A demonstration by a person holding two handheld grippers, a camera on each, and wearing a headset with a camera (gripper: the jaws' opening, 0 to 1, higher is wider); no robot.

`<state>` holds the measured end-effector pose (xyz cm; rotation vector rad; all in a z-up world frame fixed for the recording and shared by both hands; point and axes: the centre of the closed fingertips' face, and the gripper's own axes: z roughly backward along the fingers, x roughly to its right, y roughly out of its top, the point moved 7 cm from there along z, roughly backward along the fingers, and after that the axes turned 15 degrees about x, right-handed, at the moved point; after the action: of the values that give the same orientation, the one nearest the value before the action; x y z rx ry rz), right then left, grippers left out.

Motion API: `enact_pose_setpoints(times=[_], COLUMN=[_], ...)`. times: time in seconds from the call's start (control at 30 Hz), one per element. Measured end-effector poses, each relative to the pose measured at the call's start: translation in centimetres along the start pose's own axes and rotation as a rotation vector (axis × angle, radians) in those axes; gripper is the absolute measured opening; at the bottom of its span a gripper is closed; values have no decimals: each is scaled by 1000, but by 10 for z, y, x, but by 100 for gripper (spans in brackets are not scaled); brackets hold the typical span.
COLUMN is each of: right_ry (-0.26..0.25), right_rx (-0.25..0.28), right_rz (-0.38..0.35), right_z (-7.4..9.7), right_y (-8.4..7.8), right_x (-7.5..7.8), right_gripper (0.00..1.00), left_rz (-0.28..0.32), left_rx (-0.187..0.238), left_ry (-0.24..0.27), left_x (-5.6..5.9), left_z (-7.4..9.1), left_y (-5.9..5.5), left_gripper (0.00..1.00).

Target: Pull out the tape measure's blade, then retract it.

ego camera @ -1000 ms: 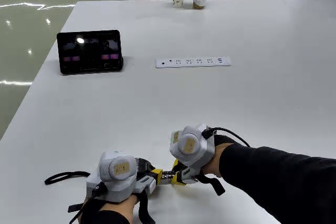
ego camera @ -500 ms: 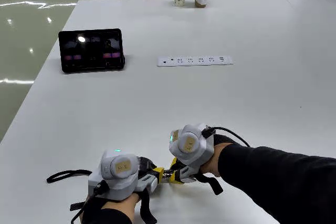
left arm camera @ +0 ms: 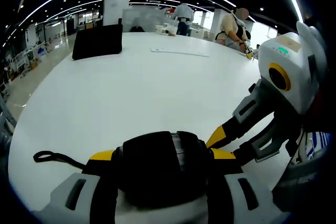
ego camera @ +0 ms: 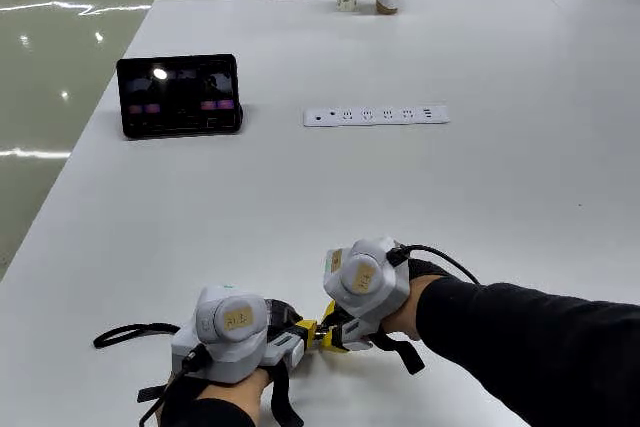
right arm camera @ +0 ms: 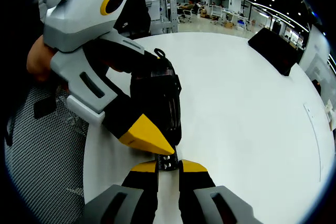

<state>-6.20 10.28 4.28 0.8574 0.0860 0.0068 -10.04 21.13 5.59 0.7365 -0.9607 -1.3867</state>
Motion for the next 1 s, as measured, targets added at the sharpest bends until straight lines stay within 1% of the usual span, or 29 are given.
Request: enact_pose_setpoints(times=[0.8,1.0], right_ry=[15,30], right_rx=[24,34], right_rz=[2,0], right_z=[-9,-11], right_y=[7,8], right_x=[-1,-1], right_gripper=[12,12], left_rz=[19,22], left_rx=[1,3], left_ry=[0,-4], left_x=[-1,-1], left_z=[0,0], left_y=[0,1], left_gripper=[64,64])
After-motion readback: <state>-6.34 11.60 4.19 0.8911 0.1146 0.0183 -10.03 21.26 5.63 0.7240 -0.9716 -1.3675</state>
